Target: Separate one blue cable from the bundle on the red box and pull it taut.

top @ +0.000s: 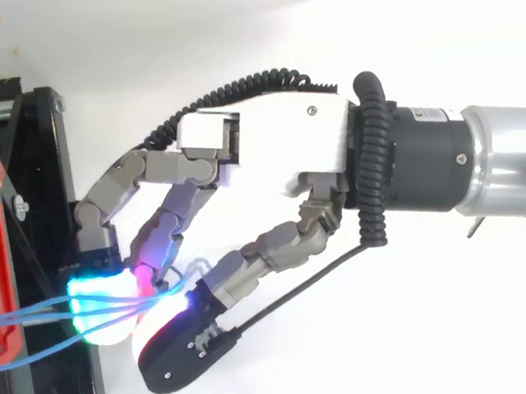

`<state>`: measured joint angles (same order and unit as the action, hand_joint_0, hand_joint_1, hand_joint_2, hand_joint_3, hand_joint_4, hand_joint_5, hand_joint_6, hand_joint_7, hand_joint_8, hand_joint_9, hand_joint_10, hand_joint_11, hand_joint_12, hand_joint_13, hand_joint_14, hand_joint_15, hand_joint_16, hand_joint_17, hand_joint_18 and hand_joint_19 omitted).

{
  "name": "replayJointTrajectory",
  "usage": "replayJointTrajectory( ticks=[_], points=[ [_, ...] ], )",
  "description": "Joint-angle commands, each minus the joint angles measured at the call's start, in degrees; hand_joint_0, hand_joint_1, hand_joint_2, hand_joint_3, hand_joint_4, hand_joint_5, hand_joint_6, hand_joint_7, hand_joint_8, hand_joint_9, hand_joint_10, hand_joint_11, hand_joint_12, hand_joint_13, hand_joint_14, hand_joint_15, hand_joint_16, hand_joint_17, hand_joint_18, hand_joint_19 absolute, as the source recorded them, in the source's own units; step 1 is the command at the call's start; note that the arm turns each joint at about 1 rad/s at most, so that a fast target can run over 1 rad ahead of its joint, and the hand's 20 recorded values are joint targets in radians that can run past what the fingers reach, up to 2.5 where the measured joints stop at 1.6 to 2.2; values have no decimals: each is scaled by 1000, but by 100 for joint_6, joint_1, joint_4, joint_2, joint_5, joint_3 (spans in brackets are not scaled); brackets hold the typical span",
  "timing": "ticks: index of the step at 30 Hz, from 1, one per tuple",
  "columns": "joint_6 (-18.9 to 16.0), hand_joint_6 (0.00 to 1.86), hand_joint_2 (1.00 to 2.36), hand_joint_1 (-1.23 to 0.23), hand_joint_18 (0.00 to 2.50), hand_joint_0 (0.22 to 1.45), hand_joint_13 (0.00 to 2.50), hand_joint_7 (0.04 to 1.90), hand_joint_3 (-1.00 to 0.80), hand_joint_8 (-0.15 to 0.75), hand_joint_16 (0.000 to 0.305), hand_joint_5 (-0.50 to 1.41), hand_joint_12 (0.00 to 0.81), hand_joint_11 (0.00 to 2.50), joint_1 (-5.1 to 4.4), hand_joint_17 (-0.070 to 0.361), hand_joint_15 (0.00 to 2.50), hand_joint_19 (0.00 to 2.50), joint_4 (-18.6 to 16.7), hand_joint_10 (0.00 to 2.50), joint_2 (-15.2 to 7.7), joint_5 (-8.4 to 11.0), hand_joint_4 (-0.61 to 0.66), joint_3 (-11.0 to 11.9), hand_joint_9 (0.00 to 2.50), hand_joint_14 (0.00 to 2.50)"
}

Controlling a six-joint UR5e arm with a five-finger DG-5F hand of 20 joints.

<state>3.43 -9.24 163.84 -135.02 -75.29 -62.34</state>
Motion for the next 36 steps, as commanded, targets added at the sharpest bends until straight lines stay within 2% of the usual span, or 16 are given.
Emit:
replayJointTrajectory(
  ticks=[1,7,11,13,16,24,29,31,34,36],
  points=[
    [0,907,1000,-771,735,537,842,821,-500,187,41,-117,309,562,1,91,417,485,8,19,2,-4,22,3,1137,17],
    [0,880,1000,-611,739,477,854,860,-500,209,46,-111,333,540,1,103,423,484,16,18,-7,5,53,3,1159,17],
    [-9,876,1000,-580,709,521,841,868,-500,203,43,-114,321,550,1,97,433,507,113,17,-7,-4,43,3,1152,18],
    [-18,873,1001,-612,686,578,832,895,-485,192,40,-117,307,554,1,91,442,522,175,17,-7,-4,21,3,1142,18],
    [-26,885,1010,-667,694,583,839,903,-351,198,41,-125,306,564,1,92,443,517,350,19,2,-12,6,3,1128,18],
    [-26,907,1014,-765,731,597,850,836,-230,209,44,-136,322,562,-16,99,426,495,579,18,55,-48,8,3,1101,17],
    [-35,915,1014,-859,716,657,828,840,-303,188,40,-150,304,571,-25,90,427,494,605,20,55,-65,-56,3,1066,19],
    [-35,917,1008,-881,731,690,830,822,-396,181,39,-151,302,571,-25,88,413,473,605,17,55,-65,-82,3,1063,19],
    [-26,918,1001,-874,739,715,834,818,-500,182,39,-152,297,559,-16,87,411,473,614,19,81,-65,-91,3,1067,17],
    [-18,918,1000,-875,742,708,836,804,-500,178,38,-152,297,562,-7,86,418,470,614,17,99,-56,-61,3,1066,18]
  ],
)
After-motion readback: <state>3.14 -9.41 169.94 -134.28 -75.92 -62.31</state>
